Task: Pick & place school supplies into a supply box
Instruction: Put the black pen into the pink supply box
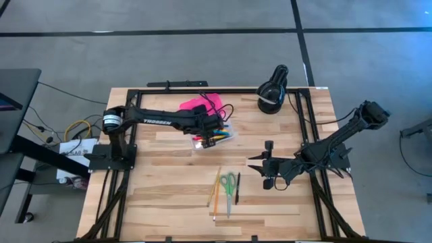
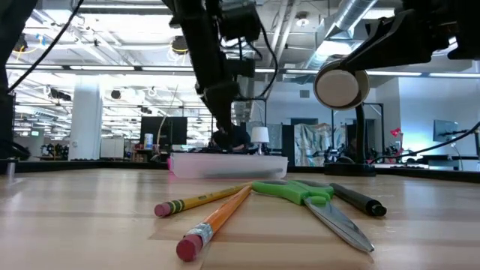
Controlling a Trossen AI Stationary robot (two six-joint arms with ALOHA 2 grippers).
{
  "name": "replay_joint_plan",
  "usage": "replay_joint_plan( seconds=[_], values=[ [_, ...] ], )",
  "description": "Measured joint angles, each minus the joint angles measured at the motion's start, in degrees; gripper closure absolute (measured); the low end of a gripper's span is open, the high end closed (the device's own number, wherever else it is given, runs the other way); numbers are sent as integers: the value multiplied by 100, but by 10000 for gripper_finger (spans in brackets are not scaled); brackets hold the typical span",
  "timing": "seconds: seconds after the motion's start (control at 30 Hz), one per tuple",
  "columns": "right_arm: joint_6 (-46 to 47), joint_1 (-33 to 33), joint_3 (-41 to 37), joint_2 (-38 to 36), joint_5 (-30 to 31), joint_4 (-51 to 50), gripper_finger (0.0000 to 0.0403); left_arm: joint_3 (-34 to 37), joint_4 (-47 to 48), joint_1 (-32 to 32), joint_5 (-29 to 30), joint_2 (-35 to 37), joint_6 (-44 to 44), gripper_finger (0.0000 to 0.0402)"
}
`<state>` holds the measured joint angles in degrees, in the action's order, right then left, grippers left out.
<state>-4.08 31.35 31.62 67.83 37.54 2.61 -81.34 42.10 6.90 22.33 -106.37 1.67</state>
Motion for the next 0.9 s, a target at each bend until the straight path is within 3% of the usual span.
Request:
replay_joint_plan(
  seconds=[0.23,0.37,0.67,0.9],
  values=[
    [867,9,0,0,-8,-342,285,167,30,-882,357,490,56,219],
    [1445,11,0,0,-11,-599,285,749,-540,-1527,550,843,58,219],
    [1918,7,-2,467,-49,-525,285,2890,-2902,-2534,774,1962,58,219],
    [769,-109,-3,1471,-984,691,285,4337,-5240,-3016,974,2462,8,219]
  ],
)
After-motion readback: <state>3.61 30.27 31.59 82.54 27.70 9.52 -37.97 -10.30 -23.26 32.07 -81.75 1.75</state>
